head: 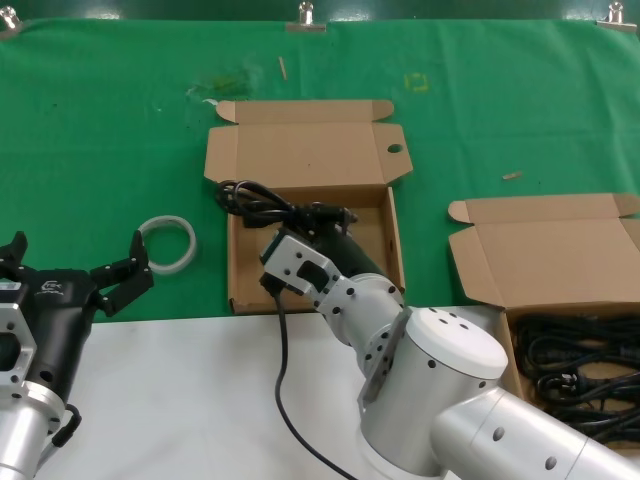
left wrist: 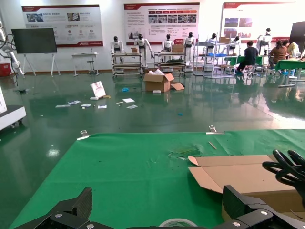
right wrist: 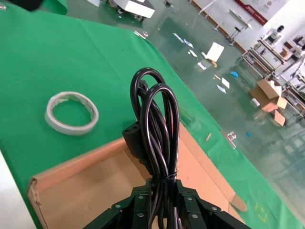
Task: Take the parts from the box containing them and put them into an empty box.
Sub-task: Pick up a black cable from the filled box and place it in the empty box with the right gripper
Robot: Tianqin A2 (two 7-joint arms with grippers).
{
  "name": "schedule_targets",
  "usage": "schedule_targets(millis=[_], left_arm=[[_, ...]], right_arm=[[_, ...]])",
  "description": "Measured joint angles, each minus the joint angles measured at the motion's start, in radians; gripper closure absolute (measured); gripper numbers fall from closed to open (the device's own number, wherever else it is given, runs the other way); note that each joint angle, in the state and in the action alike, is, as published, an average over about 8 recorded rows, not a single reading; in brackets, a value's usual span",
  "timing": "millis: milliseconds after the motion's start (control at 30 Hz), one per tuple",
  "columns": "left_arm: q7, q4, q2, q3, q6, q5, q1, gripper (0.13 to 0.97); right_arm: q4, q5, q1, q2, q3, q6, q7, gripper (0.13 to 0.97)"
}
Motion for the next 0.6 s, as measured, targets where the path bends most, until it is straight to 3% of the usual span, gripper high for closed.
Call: schedule_targets(millis=[600], left_arm=[[0.0,0.0,0.0,0.0,0.0,0.0,0.0,0.132]], right_arm=[[-0.01,0.0,0.0,0.028,0.001,-0.008,0.034,0.832]])
